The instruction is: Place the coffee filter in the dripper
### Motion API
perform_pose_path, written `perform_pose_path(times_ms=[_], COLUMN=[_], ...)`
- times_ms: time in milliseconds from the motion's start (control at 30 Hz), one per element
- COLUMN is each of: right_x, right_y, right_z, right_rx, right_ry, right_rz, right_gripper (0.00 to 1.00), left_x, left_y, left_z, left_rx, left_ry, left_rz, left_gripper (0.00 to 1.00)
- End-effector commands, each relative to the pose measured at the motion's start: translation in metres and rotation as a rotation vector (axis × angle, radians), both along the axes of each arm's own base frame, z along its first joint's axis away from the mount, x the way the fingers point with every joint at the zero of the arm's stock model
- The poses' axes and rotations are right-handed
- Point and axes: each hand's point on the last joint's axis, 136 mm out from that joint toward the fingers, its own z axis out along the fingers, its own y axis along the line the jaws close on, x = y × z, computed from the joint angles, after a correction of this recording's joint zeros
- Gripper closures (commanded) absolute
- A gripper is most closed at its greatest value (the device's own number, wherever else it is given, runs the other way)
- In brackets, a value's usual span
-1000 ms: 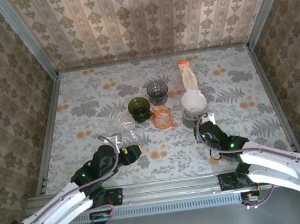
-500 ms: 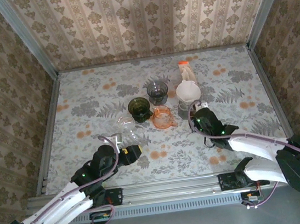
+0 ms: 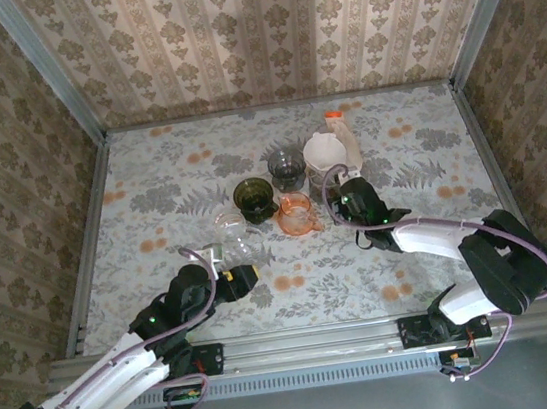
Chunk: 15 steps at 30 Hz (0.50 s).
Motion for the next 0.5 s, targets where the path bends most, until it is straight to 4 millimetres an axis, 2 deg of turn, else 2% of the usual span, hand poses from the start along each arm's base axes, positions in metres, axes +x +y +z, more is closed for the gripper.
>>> perform_pose_path(times_ms=[0,167,267,300,467], right_x=[-0.011,-0.019,-0.026,-0.027,-0.038], right_y=[0.000,-0.006,-0.010,-0.010,-0.017], right_z=[-0.020,-0.023,-0.028,-0.021,-0.013], right_rx=[-0.013,0.000,0.011,0.025,0.054], right_ry=[0.085,0.095,0.107,0.089,0.079], right_rz=[0.021,-0.001,-0.011,-0.012,-0.031], right_gripper=[0.74,0.65,0.54,0.51,0.42], left_x=[0.001,0.001,0.002,0.001,0.002], left_y=[-0.001,-0.002,-0.002,-0.002,-0.004], left_z=[0.001,0.002,0.003,0.003,0.006], left_rx=[-0.011,-0.013,-0.013,-0.013,-0.016], left_ry=[-0.014,-0.017,-0.017,-0.016,-0.018], left_rz=[-0.005,-0.009,-0.008,-0.011,-0.012], left_gripper=[0.30,0.30,0.30,0.30,0.30])
